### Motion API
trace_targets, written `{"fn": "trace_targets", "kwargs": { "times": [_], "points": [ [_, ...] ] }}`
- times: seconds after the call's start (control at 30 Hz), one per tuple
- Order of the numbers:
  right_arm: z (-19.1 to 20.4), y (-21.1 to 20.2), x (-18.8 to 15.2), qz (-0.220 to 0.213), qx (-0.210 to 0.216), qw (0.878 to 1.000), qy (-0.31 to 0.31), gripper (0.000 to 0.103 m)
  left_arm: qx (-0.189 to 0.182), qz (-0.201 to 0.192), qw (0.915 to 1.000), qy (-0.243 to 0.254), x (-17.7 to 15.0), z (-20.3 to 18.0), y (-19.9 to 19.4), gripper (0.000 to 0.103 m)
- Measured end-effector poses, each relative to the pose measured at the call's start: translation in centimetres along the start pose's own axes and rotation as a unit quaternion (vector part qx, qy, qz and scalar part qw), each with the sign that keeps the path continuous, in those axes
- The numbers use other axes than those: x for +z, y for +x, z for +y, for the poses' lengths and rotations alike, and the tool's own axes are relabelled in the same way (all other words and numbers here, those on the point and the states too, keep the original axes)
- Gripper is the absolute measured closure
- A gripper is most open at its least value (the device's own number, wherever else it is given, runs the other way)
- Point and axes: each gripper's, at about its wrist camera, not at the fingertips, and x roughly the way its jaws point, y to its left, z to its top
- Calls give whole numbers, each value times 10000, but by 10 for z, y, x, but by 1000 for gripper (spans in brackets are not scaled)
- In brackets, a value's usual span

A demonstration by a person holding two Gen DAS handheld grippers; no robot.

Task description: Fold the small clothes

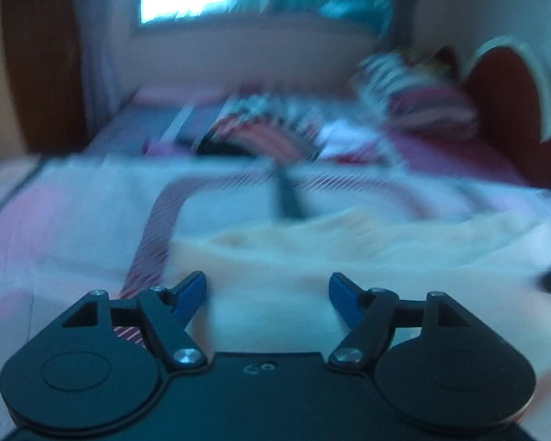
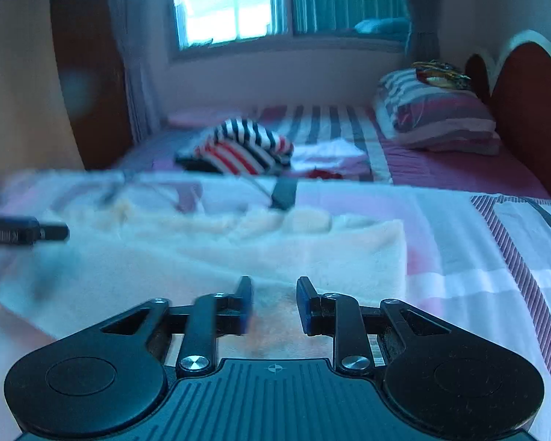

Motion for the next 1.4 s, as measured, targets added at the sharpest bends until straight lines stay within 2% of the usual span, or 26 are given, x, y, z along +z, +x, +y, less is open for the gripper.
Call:
{"fn": "trace_targets", "kwargs": {
  "times": [0.03, 0.07, 0.13, 0.17, 0.2, 0.27, 0.37, 0.43, 0.47, 0.53, 0.6, 0.63, 0.7, 0.73, 0.8, 0.93, 1.0, 1.07, 1.17, 1.23, 1.33, 1.4],
  "points": [
    [-4, 6, -3, -2, -149, 9999, 30, 78, -106, -203, 9997, -3, -4, 7, 0, 26],
    [-10, 8, -3, -56, -178, 9997, 171, 78, -147, -203, 9997, 46, -5, 9, 0, 26],
    [-17, 6, -2, -15, -185, 9992, 350, 78, 83, -157, 9997, 154, -3, 5, -9, 31],
    [-15, 4, 0, -27, -212, 9993, 299, 78, 235, -298, 9992, 124, -4, 1, -20, 33],
    [-14, -3, 1, -92, -262, 9992, 281, 77, 172, -464, 9988, 16, -6, -2, -31, 32],
    [-8, -14, 5, -315, -44, 9987, 389, 77, -262, -617, 9977, -102, -15, -18, -49, 29],
    [17, -13, 5, -210, 464, 9983, 278, 77, -396, -563, 9971, 324, -32, -62, -57, 27],
    [36, -8, 1, -48, 768, 9970, -10, 77, -392, -480, 9965, 556, -41, -79, -56, 26],
    [39, -7, -2, -22, 786, 9968, -154, 77, -322, -443, 9965, 625, -45, -80, -55, 27],
    [33, -6, -8, -29, 529, 9982, -275, 77, -156, -421, 9970, 634, -49, -70, -57, 26],
    [5, -5, -12, 38, 29, 10000, -33, 78, 156, -367, 9976, 561, -53, -52, -59, 24],
    [-12, -7, -14, 35, -150, 9998, 145, 78, 200, -345, 9980, 493, -56, -42, -61, 21],
    [-38, -15, -16, 39, -125, 9989, 458, 78, 189, -239, 9990, 329, -56, -31, -65, 20],
    [-44, -20, -15, 28, -93, 9986, 529, 78, 261, -240, 9990, 278, -55, -30, -70, 24],
    [-45, -38, -14, -161, -30, 9983, 567, 78, 272, -337, 9988, 240, -56, -38, -79, 26],
    [-10, -54, -23, -194, 554, 9980, 236, 78, -34, -412, 9980, 480, -59, -70, -82, 24],
    [5, -54, -30, -125, 688, 9975, 23, 77, -4, -428, 9969, 661, -63, -85, -80, 24],
    [2, -49, -36, -72, 542, 9985, 22, 78, 72, -405, 9973, 602, -63, -83, -78, 23],
    [-23, -46, -39, -23, 66, 9999, 147, 78, 313, -436, 9972, 527, -65, -73, -83, 23],
    [-38, -47, -41, 14, 203, 9995, 250, 78, 371, -250, 9977, 516, -65, -67, -77, 21],
    [-32, -49, -42, 36, 157, 9999, -55, 78, 351, -241, 9981, 449, -64, -65, -73, 19],
    [-32, -47, -42, 56, 174, 9998, -28, 78, 399, -249, 9979, 453, -65, -68, -72, 19]
  ]
}}
